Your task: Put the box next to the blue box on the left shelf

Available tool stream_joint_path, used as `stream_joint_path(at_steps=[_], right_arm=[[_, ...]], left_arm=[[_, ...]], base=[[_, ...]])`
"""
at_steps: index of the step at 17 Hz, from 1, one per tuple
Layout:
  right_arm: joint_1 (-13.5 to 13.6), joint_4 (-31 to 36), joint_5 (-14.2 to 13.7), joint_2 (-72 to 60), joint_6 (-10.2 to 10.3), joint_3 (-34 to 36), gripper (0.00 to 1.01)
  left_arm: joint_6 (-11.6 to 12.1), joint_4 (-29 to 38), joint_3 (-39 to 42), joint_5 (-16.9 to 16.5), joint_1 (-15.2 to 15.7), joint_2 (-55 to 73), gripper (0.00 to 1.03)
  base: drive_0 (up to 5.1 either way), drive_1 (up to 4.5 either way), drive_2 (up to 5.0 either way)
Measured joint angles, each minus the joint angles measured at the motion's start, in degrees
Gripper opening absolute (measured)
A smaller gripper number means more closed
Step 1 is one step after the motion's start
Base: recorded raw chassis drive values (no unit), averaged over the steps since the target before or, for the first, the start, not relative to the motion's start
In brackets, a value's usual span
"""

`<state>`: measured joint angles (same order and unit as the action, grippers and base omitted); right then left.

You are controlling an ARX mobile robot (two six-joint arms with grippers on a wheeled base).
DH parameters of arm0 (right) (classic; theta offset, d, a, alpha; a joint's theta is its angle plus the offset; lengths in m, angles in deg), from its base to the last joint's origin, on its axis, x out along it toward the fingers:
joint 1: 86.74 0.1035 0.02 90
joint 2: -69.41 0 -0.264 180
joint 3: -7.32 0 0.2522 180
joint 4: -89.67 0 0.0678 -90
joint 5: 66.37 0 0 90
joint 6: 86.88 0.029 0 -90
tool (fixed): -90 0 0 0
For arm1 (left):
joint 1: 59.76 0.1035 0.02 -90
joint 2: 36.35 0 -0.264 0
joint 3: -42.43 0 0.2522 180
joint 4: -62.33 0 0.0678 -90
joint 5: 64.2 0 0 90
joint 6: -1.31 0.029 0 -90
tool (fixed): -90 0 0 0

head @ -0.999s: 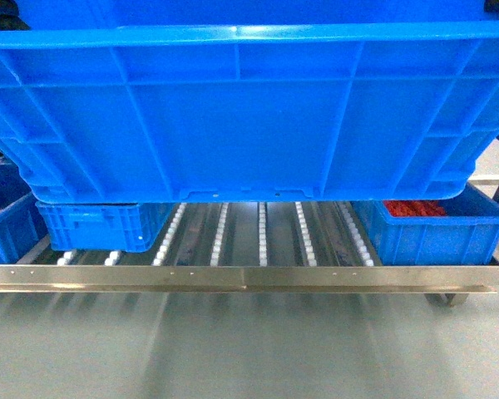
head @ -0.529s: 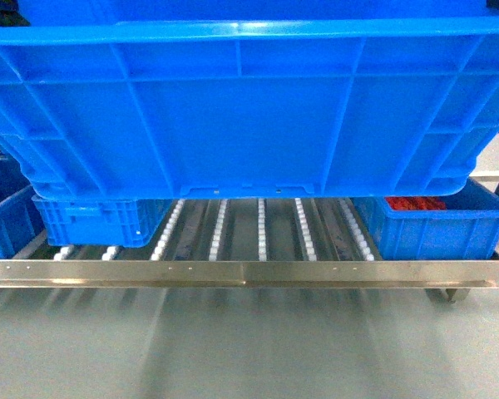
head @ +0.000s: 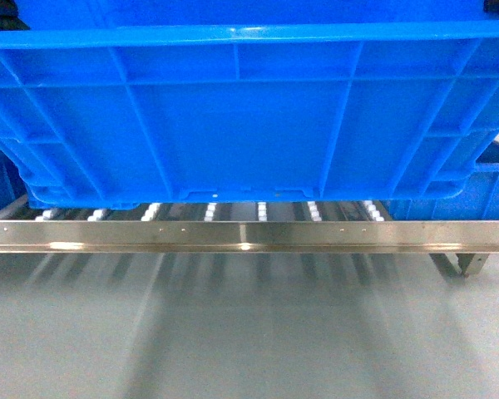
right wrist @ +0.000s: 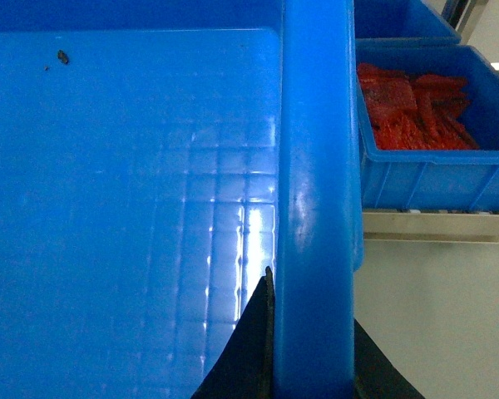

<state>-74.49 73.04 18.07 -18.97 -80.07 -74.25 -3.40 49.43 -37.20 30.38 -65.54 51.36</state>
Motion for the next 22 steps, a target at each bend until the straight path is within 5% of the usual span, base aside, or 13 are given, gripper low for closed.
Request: stream_joint_path(at_steps=[22], right_arm=[[0.0,0.0,0.0,-0.1,0.0,0.1,0.08]], left_arm=[[0.0,0.0,0.0,0.0,0.0,0.0,0.19]], base=[[0.0,0.00,0.0]])
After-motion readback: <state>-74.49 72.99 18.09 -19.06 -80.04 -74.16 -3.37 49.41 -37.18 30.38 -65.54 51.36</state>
